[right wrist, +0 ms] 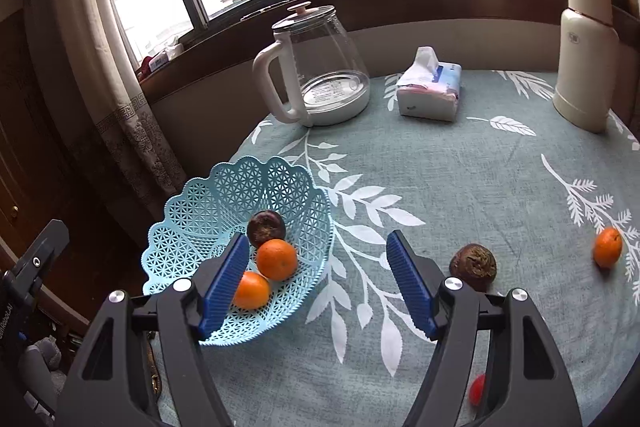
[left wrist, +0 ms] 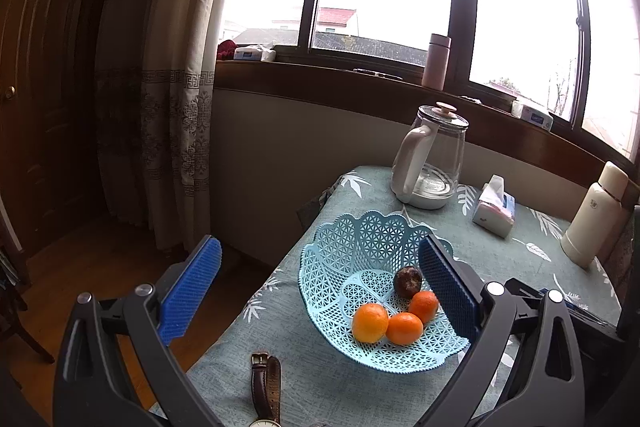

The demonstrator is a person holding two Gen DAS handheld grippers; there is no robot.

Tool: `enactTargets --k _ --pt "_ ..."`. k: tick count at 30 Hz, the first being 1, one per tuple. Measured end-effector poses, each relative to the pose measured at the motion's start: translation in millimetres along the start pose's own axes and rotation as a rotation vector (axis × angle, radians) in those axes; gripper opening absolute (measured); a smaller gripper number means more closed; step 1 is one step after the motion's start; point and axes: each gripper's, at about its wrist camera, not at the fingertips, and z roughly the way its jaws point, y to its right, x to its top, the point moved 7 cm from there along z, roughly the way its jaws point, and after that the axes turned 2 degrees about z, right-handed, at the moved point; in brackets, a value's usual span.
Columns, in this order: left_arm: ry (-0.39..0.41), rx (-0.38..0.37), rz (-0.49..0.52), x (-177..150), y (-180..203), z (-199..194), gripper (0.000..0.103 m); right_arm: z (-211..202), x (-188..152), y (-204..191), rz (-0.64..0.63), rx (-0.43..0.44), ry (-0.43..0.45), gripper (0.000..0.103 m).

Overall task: Organize fruits
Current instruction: 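Withdraw both tools from the basket toward the table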

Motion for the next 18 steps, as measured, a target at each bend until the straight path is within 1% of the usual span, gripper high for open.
enactTargets --k 7,18 --pt "0.002 -0.029 0.033 -2.3 15.8 -3.7 0.1 -10.6 -1.1 31.7 0.058 -0.043 0.016 0.071" --pt "0.002 -0.068 0.092 -10.9 47.5 -8.3 0.1 -31.1 -1.0 66.3 0.092 -0.108 0.061 0.071"
